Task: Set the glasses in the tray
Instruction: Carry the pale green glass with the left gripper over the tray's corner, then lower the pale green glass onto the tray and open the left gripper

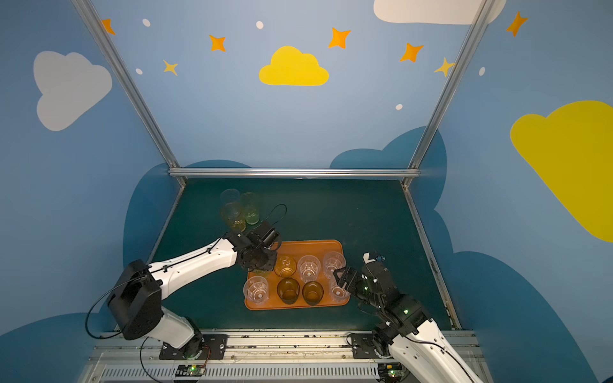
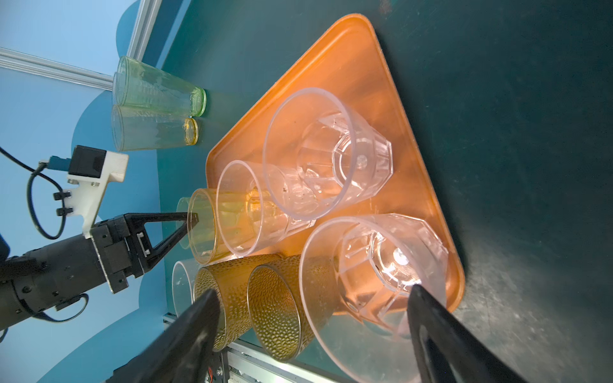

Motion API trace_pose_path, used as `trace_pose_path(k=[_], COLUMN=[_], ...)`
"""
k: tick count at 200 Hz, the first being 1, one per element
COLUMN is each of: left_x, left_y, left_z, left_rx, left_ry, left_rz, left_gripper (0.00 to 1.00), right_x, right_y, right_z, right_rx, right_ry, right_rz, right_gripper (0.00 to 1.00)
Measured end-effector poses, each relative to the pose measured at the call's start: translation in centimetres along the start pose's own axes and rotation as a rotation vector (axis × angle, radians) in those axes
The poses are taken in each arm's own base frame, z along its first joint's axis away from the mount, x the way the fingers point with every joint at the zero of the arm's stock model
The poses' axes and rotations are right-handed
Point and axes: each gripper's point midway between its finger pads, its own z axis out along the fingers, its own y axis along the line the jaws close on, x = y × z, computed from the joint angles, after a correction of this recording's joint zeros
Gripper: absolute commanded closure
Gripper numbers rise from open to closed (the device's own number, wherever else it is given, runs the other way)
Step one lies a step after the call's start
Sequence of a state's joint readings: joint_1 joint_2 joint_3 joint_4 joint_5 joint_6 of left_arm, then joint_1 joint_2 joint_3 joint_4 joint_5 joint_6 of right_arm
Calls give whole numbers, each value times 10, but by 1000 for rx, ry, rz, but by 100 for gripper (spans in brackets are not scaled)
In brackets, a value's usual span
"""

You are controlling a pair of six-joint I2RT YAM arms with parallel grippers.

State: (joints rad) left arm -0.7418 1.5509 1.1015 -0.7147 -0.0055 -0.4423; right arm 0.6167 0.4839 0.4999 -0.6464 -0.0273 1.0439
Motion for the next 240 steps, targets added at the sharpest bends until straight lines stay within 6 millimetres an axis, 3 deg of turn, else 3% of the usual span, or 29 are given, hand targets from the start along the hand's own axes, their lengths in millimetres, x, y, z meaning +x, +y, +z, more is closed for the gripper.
trace_pose_path(k=[91,240], left_x=[-1,-6], left_y=[0,3], left_z=[0,-25], left_rx=[-4,1], left_ry=[-4,-54], left_rz=[1,2], left_gripper=[83,55], right_x=[0,-2], right_y=[-1,1], right_z=[1,6], right_rx=[6,9], right_ry=[1,2], right_rz=[8,10], right_gripper=[13,13])
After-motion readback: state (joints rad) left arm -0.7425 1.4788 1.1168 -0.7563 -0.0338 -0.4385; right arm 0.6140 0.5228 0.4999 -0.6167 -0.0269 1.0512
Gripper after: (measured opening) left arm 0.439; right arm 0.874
